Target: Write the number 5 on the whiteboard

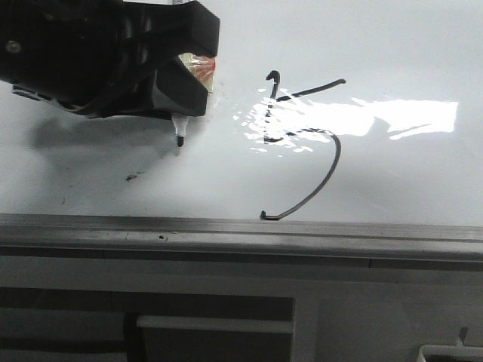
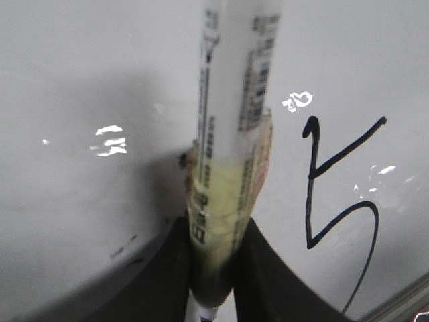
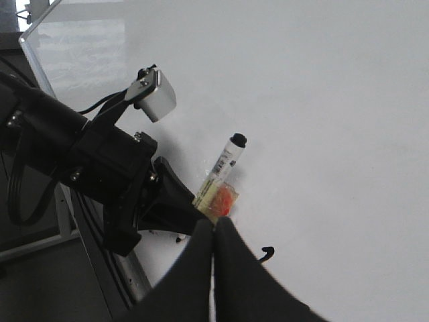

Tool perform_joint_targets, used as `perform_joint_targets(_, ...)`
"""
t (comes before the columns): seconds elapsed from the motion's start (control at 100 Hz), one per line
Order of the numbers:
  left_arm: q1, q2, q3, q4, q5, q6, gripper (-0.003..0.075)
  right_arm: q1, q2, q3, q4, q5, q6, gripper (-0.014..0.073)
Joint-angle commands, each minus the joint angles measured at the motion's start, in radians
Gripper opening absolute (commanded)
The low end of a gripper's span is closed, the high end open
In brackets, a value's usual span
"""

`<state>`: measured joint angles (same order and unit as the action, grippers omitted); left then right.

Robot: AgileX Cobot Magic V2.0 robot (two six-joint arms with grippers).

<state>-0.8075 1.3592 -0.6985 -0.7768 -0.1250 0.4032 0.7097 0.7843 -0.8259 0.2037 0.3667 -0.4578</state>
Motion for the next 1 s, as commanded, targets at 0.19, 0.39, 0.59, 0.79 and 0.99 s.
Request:
perform_joint_targets(0.19, 0.011, 0.014, -0.016, -0.048, -0.075, -0.006, 0.0276, -0.005, -0.008, 0.001, 0.046, -0.093, 0.001, -0.0053)
perform_joint_targets(0.39, 0.011, 0.014, -0.016, -0.048, -0.078, -0.006, 0.0279, -0.005, -0.008, 0.001, 0.047, -0.096, 0.001, -0.0053)
perform_joint_targets(0.59, 0.011, 0.014, -0.016, -0.049, -0.08, -0.006, 0.0412, -0.005, -0.008, 0.001, 0.049, -0.096, 0.001, -0.0053)
perform_joint_targets(0.79, 0.011, -0.074, -0.021, -0.047, -0.055, -0.004, 0.0556, -0.006, -0.018, 0.001, 0.041, -0.089, 0.001, -0.0053)
perform_joint_targets(0.99, 0.011, -0.373, 0.038, 0.029, 0.002, 0.039, 0.0517, -0.007, -0.126, 0.05, -0.019, -0.02, 0.001, -0.0045)
